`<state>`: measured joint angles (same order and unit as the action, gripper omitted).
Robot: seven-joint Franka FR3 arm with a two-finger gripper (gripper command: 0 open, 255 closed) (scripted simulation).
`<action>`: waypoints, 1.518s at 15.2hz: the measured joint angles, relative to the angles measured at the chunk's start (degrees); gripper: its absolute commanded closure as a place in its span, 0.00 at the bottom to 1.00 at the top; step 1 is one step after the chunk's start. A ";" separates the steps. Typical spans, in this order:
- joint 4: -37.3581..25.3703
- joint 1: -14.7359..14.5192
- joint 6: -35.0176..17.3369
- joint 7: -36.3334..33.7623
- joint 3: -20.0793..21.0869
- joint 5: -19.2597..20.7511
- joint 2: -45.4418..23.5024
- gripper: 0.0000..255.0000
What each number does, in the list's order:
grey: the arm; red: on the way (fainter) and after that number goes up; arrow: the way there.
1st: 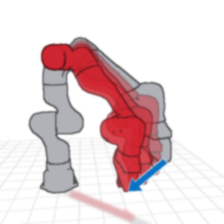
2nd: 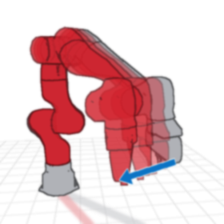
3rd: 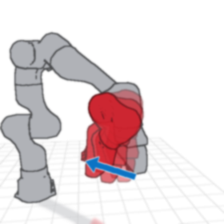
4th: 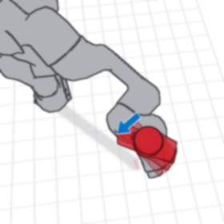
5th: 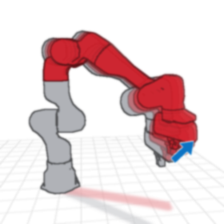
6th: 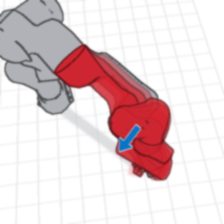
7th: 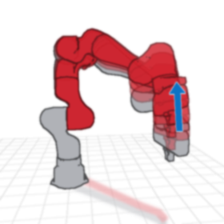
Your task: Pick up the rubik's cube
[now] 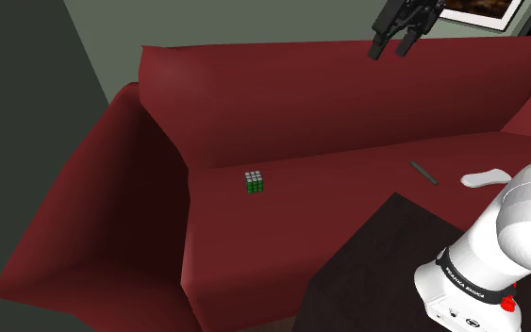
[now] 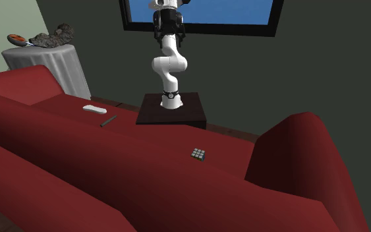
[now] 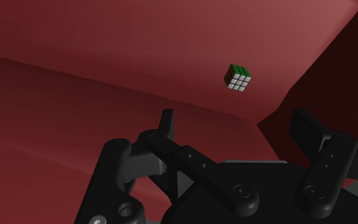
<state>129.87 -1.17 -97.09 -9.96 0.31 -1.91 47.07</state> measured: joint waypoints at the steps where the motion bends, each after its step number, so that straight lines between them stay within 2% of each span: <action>1: 0.00 0.00 0.00 0.00 0.00 0.00 0.00 0.00; 4: 1.28 -0.14 -3.21 -0.76 0.83 -0.34 -2.63 0.00; 12: 5.35 -0.38 -15.76 -2.75 3.05 -0.90 -13.73 0.00; 23: 2.27 -0.48 -30.61 -6.59 6.21 0.01 -35.21 0.00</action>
<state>132.15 -1.64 -127.70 -16.56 6.52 -1.90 11.86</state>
